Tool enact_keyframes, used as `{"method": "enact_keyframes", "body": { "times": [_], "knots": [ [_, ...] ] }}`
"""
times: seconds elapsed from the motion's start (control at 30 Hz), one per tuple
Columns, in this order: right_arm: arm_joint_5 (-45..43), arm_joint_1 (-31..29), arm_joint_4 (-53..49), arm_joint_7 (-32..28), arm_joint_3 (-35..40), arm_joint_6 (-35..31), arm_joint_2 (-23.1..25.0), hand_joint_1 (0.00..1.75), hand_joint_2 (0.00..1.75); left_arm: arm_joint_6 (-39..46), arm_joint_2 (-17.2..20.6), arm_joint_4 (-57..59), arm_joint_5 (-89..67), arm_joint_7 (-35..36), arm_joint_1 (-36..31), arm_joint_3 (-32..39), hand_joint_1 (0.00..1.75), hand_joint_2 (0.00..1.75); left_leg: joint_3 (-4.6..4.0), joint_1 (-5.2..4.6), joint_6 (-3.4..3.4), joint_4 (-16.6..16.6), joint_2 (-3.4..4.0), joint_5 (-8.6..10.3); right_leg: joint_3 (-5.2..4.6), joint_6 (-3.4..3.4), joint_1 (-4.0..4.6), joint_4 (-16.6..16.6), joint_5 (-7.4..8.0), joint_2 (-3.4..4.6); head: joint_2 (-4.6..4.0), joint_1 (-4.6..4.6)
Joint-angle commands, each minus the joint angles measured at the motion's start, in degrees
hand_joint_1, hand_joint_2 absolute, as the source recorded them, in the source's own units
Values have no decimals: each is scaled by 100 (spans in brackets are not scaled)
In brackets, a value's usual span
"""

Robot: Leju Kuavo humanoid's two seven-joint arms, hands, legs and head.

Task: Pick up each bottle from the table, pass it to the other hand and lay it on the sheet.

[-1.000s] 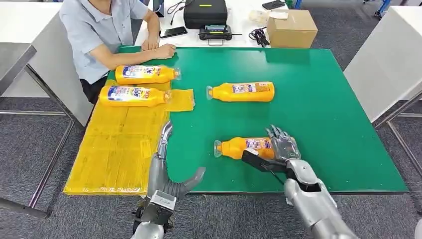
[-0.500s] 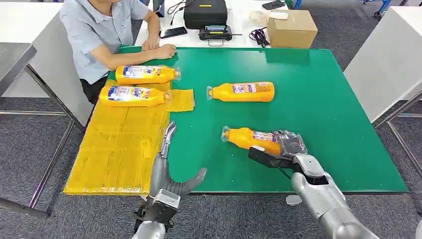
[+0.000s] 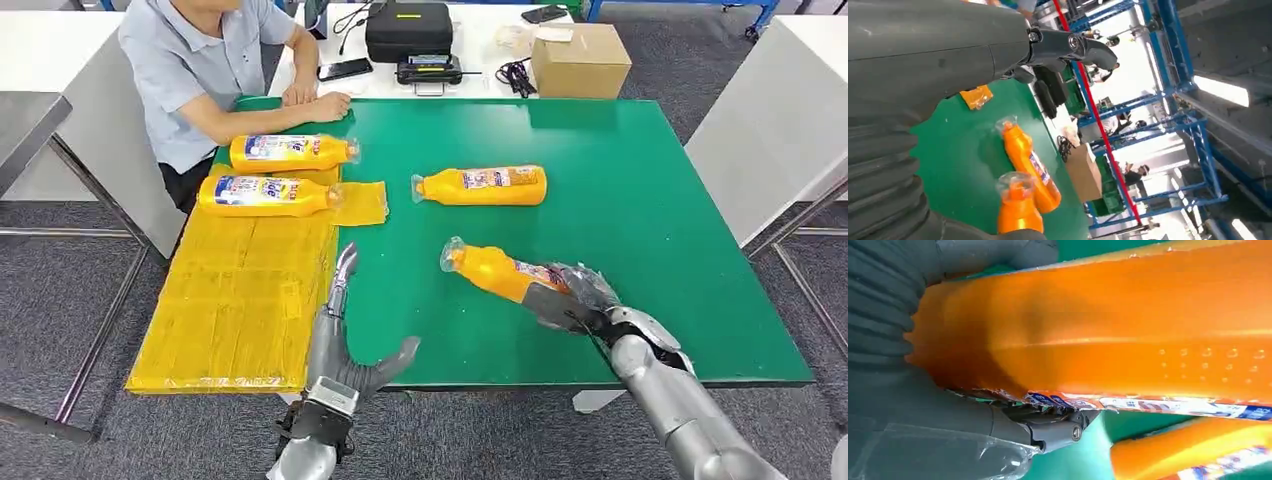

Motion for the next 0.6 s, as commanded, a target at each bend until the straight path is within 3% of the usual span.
{"method": "enact_keyframes", "body": {
  "times": [0.03, 0.13, 0.27, 0.6],
  "knots": [
    [-1306, 921, -1490, -39, -204, -127, 596, 175, 175, -908, -95, 693, 3070, 624, -220, 237, 0, 175, 11, 12, -18, -8, -1, -2, 15, -20, 13, -9, -2, -3, 0, 0],
    [-1413, 863, -1661, -52, -144, -221, 696, 175, 175, -1252, -13, 785, 3818, 1003, -205, 271, 0, 175, 4, 8, -16, -6, 22, -6, 4, -18, 9, -2, -1, 21, 0, -2],
    [-1325, 773, -1754, -88, 27, -320, 659, 175, 175, -1497, 99, 738, 4171, 1194, -223, 150, 0, 175, -30, 6, -9, -3, -4, 4, -22, -12, 5, 2, -2, 5, 0, -2],
    [-951, 485, -1373, -78, 668, -555, 824, 175, 175, -1288, 95, 928, 4017, 930, -574, -151, 0, 175, -39, 3, -12, -2, -4, 3, -28, -18, 4, 4, -3, 10, 0, -2]
  ]
}}
